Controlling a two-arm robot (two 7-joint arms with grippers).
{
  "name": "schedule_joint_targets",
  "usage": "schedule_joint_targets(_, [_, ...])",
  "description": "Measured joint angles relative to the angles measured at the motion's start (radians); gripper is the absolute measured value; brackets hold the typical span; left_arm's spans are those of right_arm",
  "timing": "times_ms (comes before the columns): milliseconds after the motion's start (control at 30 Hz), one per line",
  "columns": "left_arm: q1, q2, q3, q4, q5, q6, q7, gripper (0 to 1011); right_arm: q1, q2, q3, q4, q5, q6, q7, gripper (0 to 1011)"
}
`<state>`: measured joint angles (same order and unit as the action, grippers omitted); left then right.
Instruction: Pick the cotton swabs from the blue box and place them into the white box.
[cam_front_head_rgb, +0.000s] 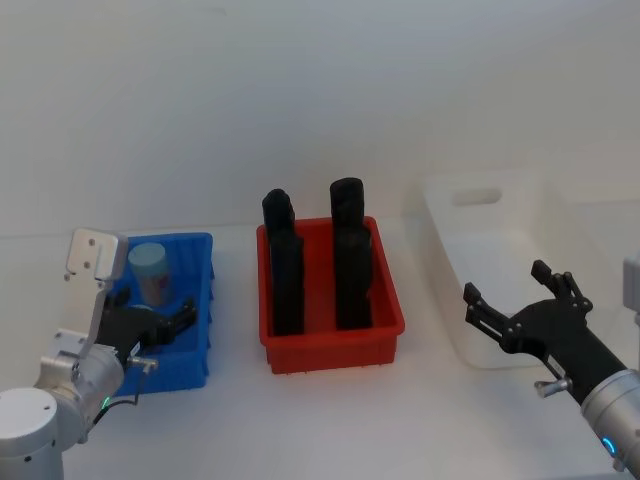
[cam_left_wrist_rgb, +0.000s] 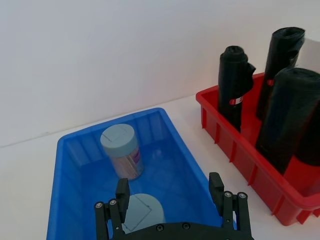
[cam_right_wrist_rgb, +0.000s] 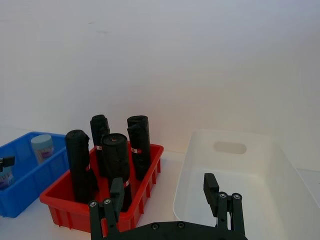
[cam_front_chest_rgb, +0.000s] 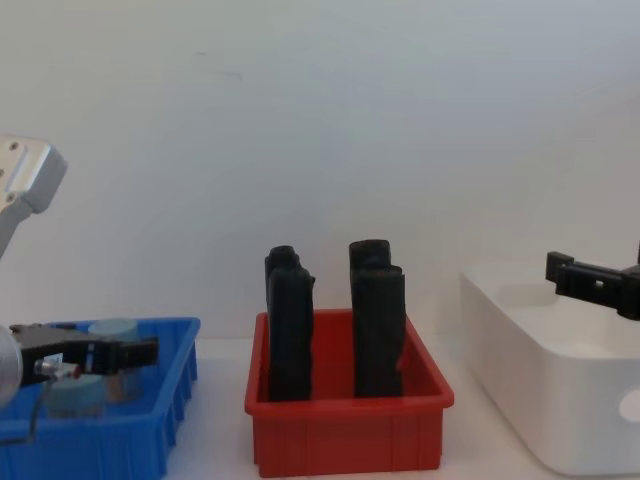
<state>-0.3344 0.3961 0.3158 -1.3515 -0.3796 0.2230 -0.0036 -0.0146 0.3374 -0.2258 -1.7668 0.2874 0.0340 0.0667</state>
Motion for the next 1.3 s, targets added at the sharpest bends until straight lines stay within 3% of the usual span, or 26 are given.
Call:
schedule_joint_targets(467, [-0.027,-0.005,-0.022,0.071,-0.011,0.016,-0.005,1004,0.000,0.000,0.000,0.000,0.000,0.000,0.000,1002])
schedule_joint_targets(933, [-0.037,-0.007,-0.042,0.120,-0.055,0.013,-0.018,1004,0.000,0.000,0.000,0.000,0.000,0.000,0.000,1002])
schedule_joint_targets(1167, [-0.043,-0.010,-0.048,0.140,-0.076,0.008,-0.034,888,0.000,0.000,0.000,0.000,0.000,0.000,0.000,1002])
schedule_joint_targets(1300, [-0.047,-0.013,-0.050,0.149,-0.083,0.005,-0.046,767,0.000,0.000,0.000,0.000,0.000,0.000,0.000,1002])
